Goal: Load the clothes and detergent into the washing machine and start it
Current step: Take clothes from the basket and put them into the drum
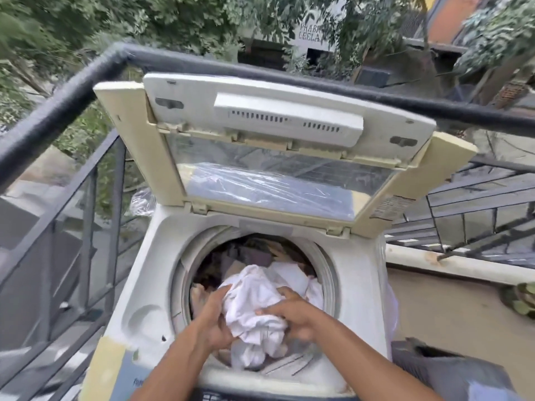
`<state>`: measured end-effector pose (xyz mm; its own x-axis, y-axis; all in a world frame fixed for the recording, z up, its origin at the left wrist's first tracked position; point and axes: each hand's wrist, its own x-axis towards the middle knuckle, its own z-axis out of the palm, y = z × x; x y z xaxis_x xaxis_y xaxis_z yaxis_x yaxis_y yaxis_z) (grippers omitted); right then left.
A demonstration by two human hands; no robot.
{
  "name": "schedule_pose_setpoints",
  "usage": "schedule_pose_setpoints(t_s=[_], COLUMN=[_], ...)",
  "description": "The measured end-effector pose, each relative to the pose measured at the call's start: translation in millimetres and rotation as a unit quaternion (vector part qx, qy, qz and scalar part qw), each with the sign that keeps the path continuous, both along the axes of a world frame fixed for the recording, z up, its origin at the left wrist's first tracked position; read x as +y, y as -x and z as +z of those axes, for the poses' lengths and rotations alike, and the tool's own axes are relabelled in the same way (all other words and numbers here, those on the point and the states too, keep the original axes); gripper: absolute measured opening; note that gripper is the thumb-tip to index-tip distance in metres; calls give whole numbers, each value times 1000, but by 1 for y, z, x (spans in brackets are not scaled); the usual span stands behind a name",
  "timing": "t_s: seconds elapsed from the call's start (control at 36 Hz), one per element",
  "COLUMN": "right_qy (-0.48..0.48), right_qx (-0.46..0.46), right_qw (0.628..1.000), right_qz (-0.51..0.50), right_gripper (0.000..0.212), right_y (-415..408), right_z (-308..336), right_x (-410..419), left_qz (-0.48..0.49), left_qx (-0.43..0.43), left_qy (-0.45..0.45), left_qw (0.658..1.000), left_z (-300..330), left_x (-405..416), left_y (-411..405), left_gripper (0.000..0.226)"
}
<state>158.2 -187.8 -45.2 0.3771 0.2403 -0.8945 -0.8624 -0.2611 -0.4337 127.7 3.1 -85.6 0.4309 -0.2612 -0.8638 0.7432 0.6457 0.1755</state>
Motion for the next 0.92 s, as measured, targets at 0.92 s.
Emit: schedule_pose_setpoints(t_s=[0.92], right_qy=[268], right_qx=[-337], right_qw=[777], right_qz=[459], right_gripper=[53], right_y=[-53], right_z=[-62], right_x=[-37], left_qz=[-616], left_qx=[-167], left_qy=[-455], left_qw=[621], left_z=[-55], left_x=[9], left_y=[-58], left_gripper=[74])
